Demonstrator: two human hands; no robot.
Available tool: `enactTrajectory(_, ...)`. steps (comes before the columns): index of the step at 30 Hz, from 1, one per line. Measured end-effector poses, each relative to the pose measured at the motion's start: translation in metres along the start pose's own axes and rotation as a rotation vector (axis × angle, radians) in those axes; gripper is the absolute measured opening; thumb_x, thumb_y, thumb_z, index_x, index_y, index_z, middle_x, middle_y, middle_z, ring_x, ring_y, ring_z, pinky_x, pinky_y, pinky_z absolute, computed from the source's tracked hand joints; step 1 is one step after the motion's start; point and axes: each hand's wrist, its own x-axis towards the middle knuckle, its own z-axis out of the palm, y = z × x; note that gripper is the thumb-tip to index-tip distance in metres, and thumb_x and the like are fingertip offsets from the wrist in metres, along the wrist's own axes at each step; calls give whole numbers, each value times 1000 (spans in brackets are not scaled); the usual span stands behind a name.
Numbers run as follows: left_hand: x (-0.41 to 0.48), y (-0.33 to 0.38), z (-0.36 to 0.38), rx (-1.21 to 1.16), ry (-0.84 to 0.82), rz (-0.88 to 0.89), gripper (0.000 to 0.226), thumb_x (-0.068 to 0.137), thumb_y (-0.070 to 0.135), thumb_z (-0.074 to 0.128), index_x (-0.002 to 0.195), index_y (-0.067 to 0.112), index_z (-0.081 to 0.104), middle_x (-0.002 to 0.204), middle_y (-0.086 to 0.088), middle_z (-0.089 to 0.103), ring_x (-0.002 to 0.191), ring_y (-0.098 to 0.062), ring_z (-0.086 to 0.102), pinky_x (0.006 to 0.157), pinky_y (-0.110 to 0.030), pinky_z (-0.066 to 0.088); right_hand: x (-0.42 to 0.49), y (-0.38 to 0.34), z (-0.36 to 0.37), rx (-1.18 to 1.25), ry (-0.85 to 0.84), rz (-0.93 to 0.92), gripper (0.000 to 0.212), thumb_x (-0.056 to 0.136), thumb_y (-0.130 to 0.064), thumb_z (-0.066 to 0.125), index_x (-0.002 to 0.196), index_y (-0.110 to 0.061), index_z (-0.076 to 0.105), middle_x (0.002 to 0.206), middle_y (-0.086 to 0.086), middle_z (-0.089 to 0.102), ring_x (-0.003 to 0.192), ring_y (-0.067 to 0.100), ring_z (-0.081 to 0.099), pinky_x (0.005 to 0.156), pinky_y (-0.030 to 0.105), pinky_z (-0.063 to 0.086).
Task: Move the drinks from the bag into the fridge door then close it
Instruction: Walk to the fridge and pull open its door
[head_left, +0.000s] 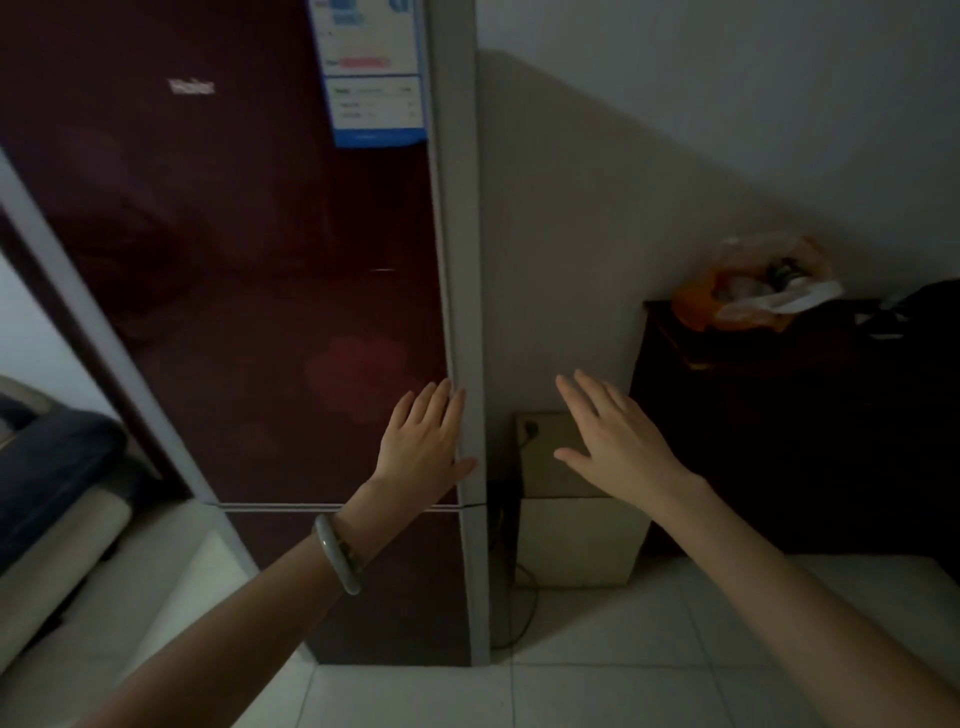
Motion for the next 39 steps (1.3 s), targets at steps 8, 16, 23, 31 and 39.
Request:
enactTrajectory(8, -46, -74, -3, 17, 2, -239, 93, 65, 53, 73, 135, 2, 40, 138, -18, 46, 128, -32, 43, 104, -47, 34, 54, -65, 10, 90, -16, -212, 80, 90, -43, 52, 148, -18, 2, 156, 9, 7, 142, 25, 8, 113, 36, 18)
enactTrajectory(16, -97, -120, -15, 93, -65, -375, 90, 83, 55, 54, 146, 8, 10, 154, -12, 15, 142, -27, 12, 115, -42, 9, 82, -126, 19, 111, 13, -371, 81, 89, -41, 55, 148, -15, 7, 155, 13, 12, 142, 27, 13, 114, 38, 14)
enactTrajectory(23, -120, -147, -17, 140, -112, -453, 92, 84, 59, 48, 147, 11, 2, 156, -10, 5, 143, -25, 3, 115, -42, 2, 95, -156, 24, 119, 32, -436, 82, 88, -43, 55, 148, -16, 5, 155, 12, 11, 142, 25, 10, 115, 36, 12)
enactTrajectory(31, -127, -160, -14, 159, -126, -489, 92, 84, 62, 45, 147, 11, 1, 156, -11, 5, 143, -26, 3, 115, -42, 3, 101, -167, 26, 122, 38, -456, 81, 88, -43, 55, 148, -16, 6, 155, 12, 12, 142, 25, 10, 115, 36, 13)
enactTrajectory(39, -111, -151, -9, 114, -82, -447, 89, 85, 58, 46, 147, 9, 5, 155, -11, 9, 143, -26, 6, 115, -42, 5, 101, -146, 28, 93, 27, -424, 81, 88, -42, 55, 148, -16, 6, 155, 13, 12, 142, 26, 11, 115, 37, 12)
